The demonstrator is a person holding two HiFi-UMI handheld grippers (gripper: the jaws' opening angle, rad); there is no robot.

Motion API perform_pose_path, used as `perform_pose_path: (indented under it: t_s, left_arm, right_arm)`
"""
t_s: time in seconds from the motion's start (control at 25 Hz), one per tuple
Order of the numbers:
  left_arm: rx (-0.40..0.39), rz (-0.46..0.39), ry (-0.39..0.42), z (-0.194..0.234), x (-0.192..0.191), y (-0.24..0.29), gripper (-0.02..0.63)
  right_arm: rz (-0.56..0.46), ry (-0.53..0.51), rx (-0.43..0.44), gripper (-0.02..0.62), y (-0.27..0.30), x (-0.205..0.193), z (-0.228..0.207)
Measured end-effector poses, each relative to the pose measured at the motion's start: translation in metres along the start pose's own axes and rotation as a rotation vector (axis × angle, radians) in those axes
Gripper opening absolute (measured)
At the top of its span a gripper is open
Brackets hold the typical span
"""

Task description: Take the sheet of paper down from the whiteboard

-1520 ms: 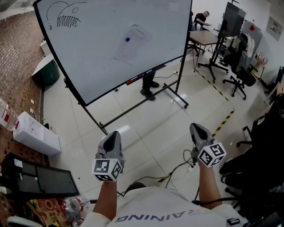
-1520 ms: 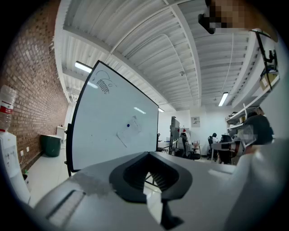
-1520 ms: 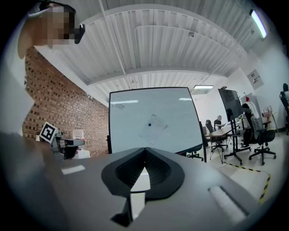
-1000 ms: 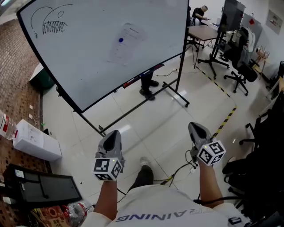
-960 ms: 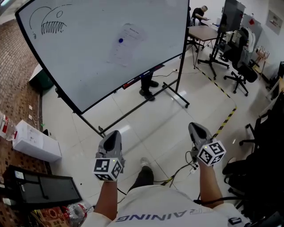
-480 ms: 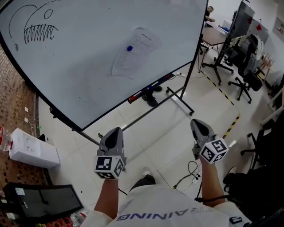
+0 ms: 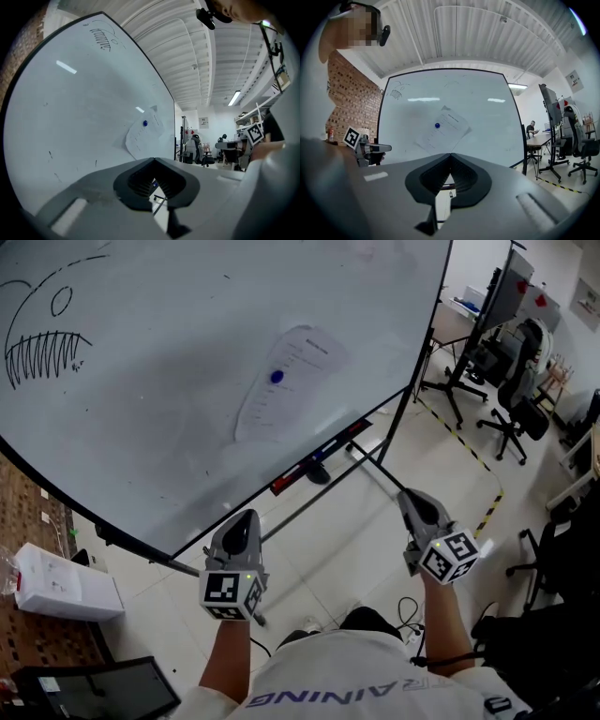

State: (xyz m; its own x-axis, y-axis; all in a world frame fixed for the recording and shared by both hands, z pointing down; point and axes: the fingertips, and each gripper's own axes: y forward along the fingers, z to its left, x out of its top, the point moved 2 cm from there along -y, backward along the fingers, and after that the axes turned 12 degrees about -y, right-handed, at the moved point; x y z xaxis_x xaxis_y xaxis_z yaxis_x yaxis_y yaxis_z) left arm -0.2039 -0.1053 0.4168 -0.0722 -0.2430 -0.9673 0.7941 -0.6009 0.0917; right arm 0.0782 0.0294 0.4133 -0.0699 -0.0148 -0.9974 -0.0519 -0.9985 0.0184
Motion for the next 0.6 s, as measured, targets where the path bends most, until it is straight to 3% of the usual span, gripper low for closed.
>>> perform_pose_path:
  t_s: [0.36,0.6]
  left_arm:
    - [0.038,-0.012,-0.001,0.012,0.007,0.064,0.002]
    - [0.160,-0.047,0.000,0.021,0.016,0.115,0.002]
  right_arm:
    - [-0.021,0.011,0.073,0.008,0.070,-0.005,-0.042]
    - [-0.082,0.017,0.196,0.008,0.137,0.008,-0.089]
